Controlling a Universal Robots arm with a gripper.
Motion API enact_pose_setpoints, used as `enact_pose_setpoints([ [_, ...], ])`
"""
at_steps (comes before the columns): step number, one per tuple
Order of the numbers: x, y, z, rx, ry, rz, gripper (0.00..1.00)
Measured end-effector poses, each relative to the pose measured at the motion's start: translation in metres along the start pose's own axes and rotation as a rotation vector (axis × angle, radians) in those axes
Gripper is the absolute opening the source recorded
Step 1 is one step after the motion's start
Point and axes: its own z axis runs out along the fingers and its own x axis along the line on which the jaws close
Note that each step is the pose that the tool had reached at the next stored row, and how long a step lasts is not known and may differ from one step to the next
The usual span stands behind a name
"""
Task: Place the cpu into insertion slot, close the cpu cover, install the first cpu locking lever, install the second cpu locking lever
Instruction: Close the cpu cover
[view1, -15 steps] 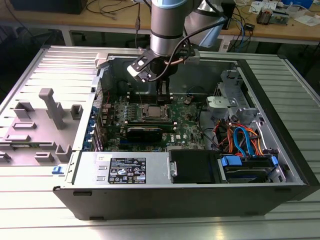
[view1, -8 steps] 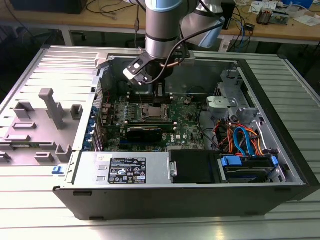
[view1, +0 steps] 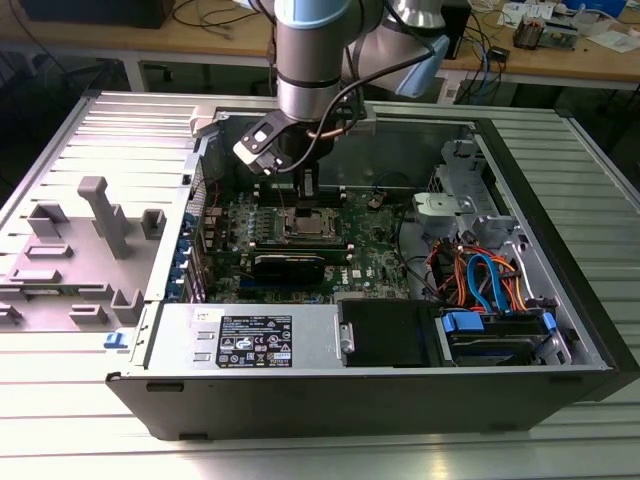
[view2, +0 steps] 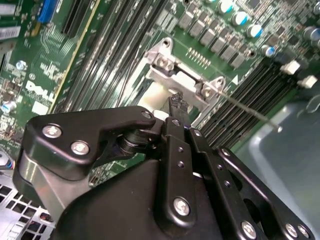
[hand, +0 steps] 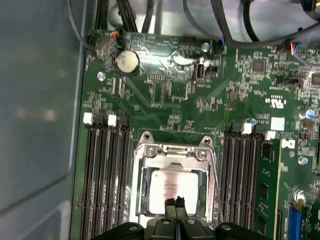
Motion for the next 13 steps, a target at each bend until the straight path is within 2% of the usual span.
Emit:
enact_pose_setpoints([
  [6,0.0004,-0.0068,0.0063,-0.0001,0.0000,-0.001,0.11],
  [10,0.0008,-0.0073,0.0128,0.0000,0.0000,-0.001,0.11],
  [13,0.0008,-0.0074,0.0137,0.0006,-0.0003,-0.001,0.11],
])
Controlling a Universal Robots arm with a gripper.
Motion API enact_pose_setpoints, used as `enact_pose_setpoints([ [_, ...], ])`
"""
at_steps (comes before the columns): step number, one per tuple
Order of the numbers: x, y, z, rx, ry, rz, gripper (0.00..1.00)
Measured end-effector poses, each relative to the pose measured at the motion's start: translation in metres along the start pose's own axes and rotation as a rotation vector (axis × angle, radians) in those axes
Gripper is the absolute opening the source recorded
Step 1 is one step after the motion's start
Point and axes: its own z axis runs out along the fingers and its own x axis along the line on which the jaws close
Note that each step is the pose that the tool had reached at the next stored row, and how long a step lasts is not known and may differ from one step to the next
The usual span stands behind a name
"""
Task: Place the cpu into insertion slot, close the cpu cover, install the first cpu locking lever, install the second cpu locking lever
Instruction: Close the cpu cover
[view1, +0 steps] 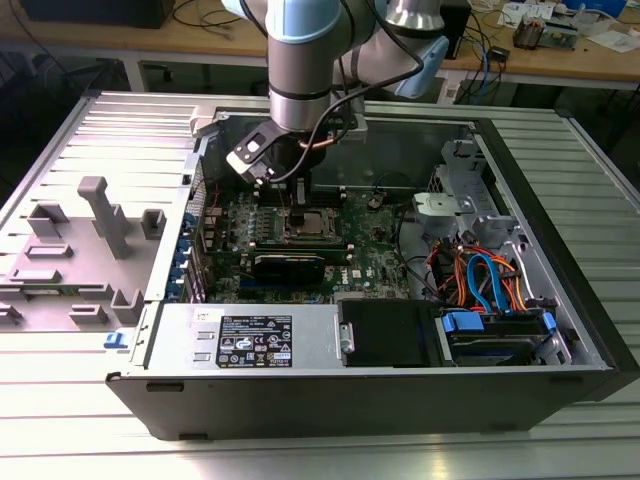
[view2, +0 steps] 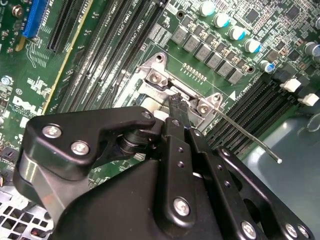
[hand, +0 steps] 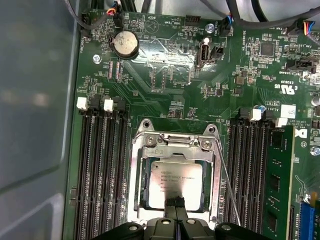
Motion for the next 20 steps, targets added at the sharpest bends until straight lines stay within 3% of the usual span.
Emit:
enact_pose_setpoints([
  [10,0.0002,0.0000,0.0030,-0.0002,-0.0004,0.000,0.11],
  [20,-0.0002,0.0018,-0.0038,0.0002,-0.0054,0.000,0.11],
])
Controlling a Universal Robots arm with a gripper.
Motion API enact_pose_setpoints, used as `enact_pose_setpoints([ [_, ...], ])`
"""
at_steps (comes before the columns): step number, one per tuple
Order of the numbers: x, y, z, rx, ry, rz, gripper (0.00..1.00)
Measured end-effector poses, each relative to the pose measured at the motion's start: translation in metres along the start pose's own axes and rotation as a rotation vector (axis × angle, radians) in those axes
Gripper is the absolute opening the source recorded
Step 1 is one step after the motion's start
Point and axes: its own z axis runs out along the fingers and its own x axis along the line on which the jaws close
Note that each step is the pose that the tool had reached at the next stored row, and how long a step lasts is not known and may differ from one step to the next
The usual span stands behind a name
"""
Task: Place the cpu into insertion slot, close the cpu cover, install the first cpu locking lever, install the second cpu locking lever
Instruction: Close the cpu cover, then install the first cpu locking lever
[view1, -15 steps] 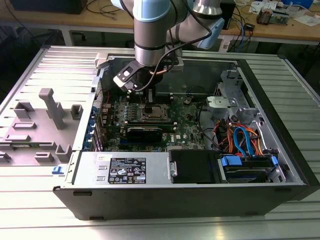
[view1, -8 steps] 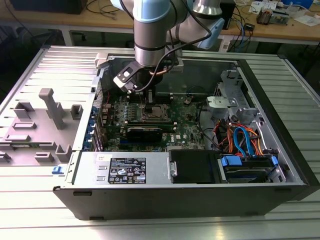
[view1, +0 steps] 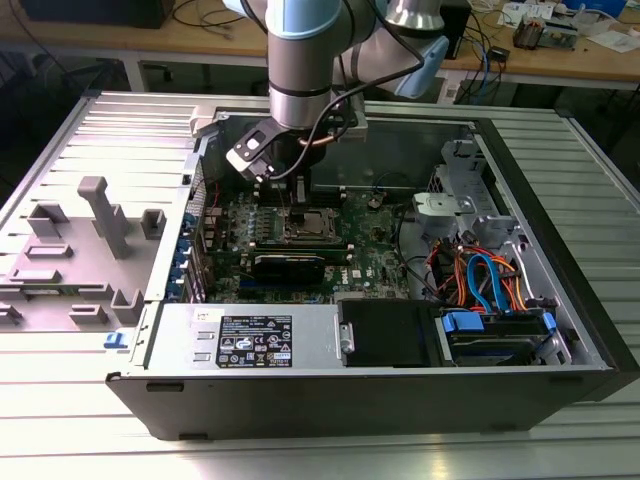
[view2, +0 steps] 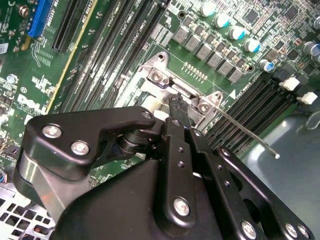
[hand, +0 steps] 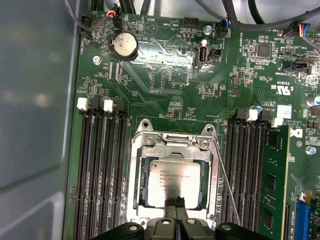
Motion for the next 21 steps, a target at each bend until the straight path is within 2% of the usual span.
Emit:
enact_pose_setpoints([
  [7,-0.0013,0.0158,0.0002,0.0000,0.0001,0.000,0.11],
  [21,-0.0013,0.0166,0.0001,0.0000,0.0000,-0.001,0.11],
])
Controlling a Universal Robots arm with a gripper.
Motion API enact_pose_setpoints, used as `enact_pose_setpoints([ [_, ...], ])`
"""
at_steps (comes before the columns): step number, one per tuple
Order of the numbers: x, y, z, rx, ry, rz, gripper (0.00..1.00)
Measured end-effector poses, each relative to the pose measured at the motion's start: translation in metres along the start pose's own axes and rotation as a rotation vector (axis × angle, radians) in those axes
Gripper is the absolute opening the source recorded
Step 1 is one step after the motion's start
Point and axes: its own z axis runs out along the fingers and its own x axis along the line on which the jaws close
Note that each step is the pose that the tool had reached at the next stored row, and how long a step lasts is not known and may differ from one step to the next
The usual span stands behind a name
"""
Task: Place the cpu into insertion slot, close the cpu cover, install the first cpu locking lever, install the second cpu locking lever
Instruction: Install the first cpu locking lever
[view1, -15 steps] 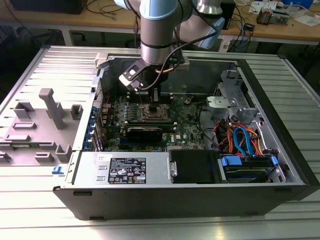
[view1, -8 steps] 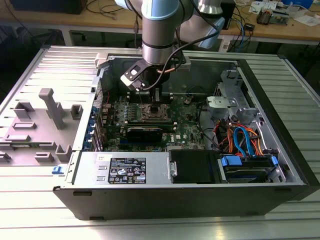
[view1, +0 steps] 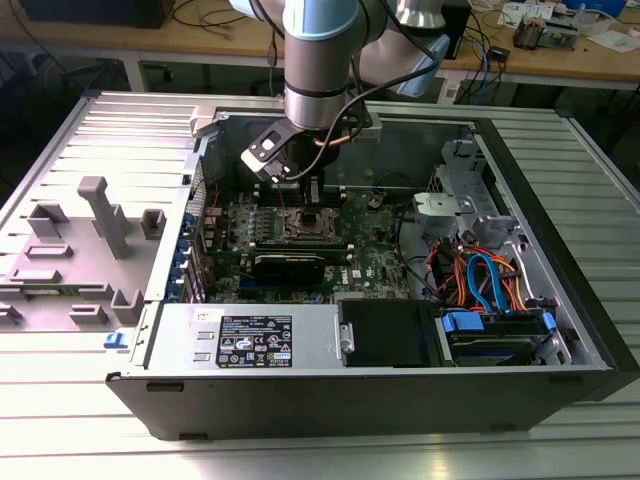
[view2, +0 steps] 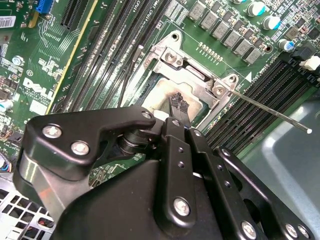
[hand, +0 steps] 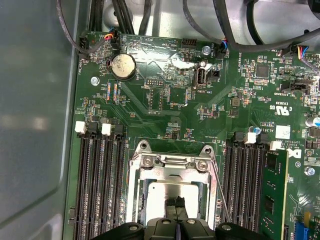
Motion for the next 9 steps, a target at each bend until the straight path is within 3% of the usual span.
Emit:
enact_pose_setpoints([
  [9,-0.0009,-0.0001,-0.0160,-0.0002,-0.0008,-0.005,0.11],
])
